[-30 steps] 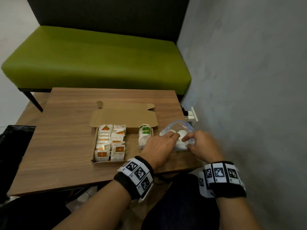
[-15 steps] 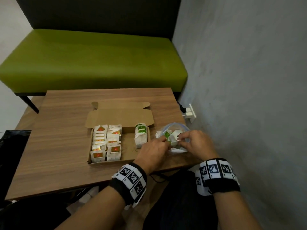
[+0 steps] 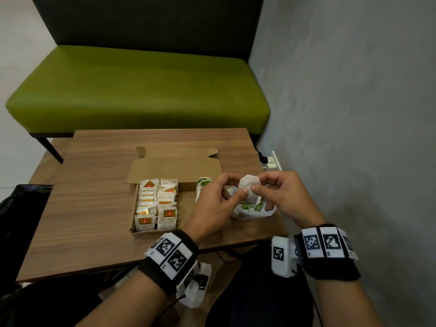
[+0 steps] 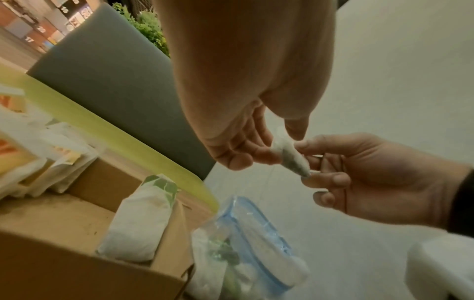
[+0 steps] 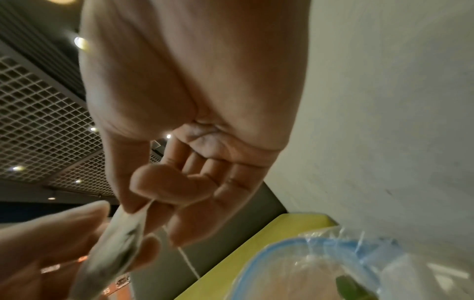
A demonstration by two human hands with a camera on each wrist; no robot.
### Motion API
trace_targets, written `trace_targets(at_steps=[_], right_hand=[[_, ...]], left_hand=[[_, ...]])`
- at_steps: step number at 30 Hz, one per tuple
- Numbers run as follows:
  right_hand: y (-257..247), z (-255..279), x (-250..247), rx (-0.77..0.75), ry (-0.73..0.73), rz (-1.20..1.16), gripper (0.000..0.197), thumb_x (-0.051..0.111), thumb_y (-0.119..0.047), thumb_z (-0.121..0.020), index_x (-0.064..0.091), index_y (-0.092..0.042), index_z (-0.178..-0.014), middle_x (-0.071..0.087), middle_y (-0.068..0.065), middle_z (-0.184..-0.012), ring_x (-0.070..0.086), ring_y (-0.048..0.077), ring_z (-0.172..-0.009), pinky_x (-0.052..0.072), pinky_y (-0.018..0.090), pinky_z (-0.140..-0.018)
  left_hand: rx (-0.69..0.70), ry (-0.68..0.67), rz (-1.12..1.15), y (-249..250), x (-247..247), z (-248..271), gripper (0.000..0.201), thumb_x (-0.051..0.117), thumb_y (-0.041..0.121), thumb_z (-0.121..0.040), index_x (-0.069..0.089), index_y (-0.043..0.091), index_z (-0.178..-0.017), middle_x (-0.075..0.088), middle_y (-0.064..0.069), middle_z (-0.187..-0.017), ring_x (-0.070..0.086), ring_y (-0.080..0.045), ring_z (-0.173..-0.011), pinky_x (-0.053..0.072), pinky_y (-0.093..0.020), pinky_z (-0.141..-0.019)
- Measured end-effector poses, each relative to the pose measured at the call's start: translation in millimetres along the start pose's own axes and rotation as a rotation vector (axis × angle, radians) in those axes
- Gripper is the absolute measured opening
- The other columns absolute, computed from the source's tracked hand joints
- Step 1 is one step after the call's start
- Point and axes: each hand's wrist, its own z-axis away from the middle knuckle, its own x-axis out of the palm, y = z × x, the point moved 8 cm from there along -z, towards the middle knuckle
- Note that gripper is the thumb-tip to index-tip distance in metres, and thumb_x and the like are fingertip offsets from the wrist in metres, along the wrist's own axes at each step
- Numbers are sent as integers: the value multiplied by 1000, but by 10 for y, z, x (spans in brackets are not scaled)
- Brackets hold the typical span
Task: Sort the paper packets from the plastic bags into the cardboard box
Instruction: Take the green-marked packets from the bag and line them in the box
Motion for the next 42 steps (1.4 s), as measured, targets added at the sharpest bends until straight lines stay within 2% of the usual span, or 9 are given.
trace_targets(at_steps=[6, 8, 10, 14, 18, 21, 29, 37, 42], right_hand=[[-105, 4, 179, -21, 40, -33, 15, 76, -11, -84, 73, -20, -95, 72, 0, -81, 52, 6, -46, 48, 27, -48], [-157, -3, 240, -37, 12, -27, 16, 75, -9, -85, 72, -22, -94, 71, -4, -72, 52, 8, -46, 47, 27, -47], [-187, -7, 308, -38, -33, -10, 24, 74, -6, -84, 71, -23, -100, 71, -7, -68, 53, 9, -47, 47, 27, -48], [-213, 30, 521, -32, -198, -22, 55, 68, -5, -71, 64, -23, -122, 74, -3, -104, 57, 10, -55, 54, 35, -57], [-142, 85, 828, -3, -255, -27, 26, 73, -4, -84, 71, -23, -100, 74, -14, -80, 64, 8, -64, 54, 24, -61], [-74, 140, 1031, -17, -251, -60, 11, 70, -5, -89, 74, -15, -93, 75, -7, -77, 60, -1, -57, 47, 15, -55], [78, 284, 1347, 101, -250, -88, 36, 47, -24, -102, 74, -13, -81, 77, 5, -91, 58, 15, -51, 50, 37, -61], [-134, 103, 1542, 254, -383, -572, 91, 16, -75, -89, 62, -8, -129, 66, 23, -124, 60, 43, -117, 46, 56, -98], [-588, -88, 1434, 105, -376, -585, 83, 18, -69, -89, 56, -6, -128, 68, 22, -120, 64, 34, -103, 48, 47, -91]], left_hand=[[-45, 53, 27, -44, -217, 33, 5, 68, 18, -91, 71, 19, -88, 69, 3, -73, 55, -4, -52, 47, -30, -50], [-51, 54, 37, -54, -274, 50, 5, 69, 22, -91, 71, 23, -87, 71, 1, -76, 58, -16, -57, 50, -40, -53], [-68, 80, 122, -36, -342, 69, 6, 68, 17, -92, 72, 21, -89, 73, -3, -78, 61, -16, -60, 49, -34, -50], [-85, 124, 335, 47, -493, 113, 10, 65, 10, -93, 68, 2, -98, 65, 0, -64, 50, -9, -49, 43, -21, -47], [-53, 150, 447, 138, -626, 125, 12, 64, 5, -92, 66, -5, -98, 61, 1, -57, 46, -10, -44, 42, -19, -46], [-39, 175, 454, 188, -734, 153, 13, 64, 6, -92, 66, -5, -99, 60, 5, -55, 46, -10, -44, 42, -20, -47], [-93, 267, 393, 73, -1037, 348, 15, 63, 14, -95, 68, 0, -92, 57, -11, -61, 45, -15, -46, 41, -21, -46], [-215, 154, 294, -133, -964, 590, 18, 65, 5, -92, 66, -3, -75, 53, 7, -43, 38, -6, -36, 33, -17, -40], [-319, 109, 148, -370, -956, 696, 23, 70, 10, -88, 64, 8, -65, 52, -1, -48, 41, -8, -39, 33, -18, -40]])
